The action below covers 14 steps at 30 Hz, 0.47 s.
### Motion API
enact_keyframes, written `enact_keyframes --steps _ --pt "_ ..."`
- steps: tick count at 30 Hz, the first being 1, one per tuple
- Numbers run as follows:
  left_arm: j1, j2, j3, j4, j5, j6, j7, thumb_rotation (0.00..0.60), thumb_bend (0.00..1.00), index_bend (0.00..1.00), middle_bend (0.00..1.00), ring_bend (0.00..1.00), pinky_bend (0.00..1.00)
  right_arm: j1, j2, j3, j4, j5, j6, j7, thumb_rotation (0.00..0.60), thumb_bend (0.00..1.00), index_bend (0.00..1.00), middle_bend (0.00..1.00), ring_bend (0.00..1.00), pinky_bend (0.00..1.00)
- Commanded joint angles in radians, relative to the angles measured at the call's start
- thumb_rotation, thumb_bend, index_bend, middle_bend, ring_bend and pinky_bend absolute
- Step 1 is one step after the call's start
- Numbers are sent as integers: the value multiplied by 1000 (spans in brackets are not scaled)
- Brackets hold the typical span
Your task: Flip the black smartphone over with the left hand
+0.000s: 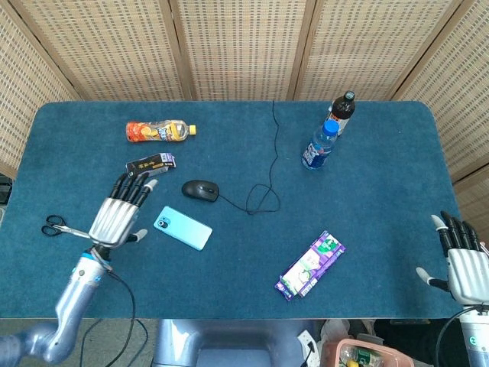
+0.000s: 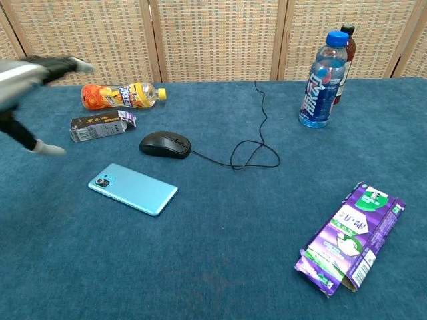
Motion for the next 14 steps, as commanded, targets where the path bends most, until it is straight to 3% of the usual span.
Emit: enact_keyframes --steps 1,6,14 --pt "150 150 78 5 138 169 -213 600 0 0 0 0 0 -1 0 0 -1 -2 3 -3 600 0 0 0 0 0" --pt "285 238 153 22 157 263 -420 600 0 0 0 0 0 -5 3 -3 -11 -17 21 -14 600 0 0 0 0 0" --pt "311 242 143 85 160 241 -477 600 0 0 0 0 0 -11 11 -5 -28 -33 41 -20 600 0 0 0 0 0"
